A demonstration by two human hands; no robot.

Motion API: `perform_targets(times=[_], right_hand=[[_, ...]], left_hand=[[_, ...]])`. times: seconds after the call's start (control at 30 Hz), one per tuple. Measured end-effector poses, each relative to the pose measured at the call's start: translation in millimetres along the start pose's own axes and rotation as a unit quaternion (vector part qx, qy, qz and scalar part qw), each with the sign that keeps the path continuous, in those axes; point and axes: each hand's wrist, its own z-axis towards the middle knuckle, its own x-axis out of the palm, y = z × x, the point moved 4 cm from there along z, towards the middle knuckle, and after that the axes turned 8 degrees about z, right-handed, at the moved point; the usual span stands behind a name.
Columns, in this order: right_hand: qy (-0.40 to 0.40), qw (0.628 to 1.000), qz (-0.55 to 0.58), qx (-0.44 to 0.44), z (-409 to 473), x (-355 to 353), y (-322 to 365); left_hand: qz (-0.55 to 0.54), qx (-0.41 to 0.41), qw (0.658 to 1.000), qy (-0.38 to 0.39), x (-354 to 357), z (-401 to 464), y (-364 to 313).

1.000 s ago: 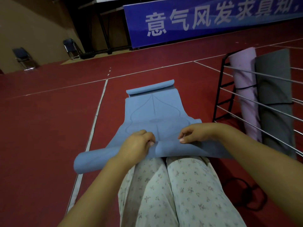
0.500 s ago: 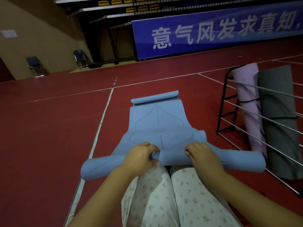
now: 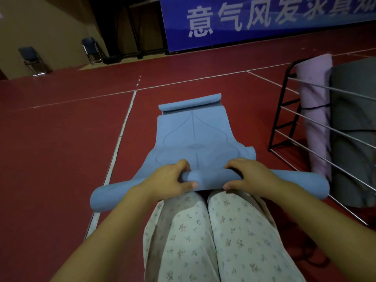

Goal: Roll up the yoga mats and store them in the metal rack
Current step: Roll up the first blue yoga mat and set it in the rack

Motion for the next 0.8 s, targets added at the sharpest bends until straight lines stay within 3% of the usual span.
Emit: perform_targets(times=[0.37,0.53,0.8], right_hand=[[0.148,0.987,-0.012,0.059,27.4,-7.8,-2.2],[0.107,0.982,-0.158,0.007,19.4,-3.5,2.7],[0.038,0.994,-0.102,-0.003,0.7,-23.8,26.3]], left_hand=[[0.006,0.044,0.999,0.015,3.1,17.0,12.5],[0.03,0.033,0.999,0.018,-0.9,19.0,10.0],[0.101,0.04,0.993,-0.039,-32.0,-3.1,-11.2]])
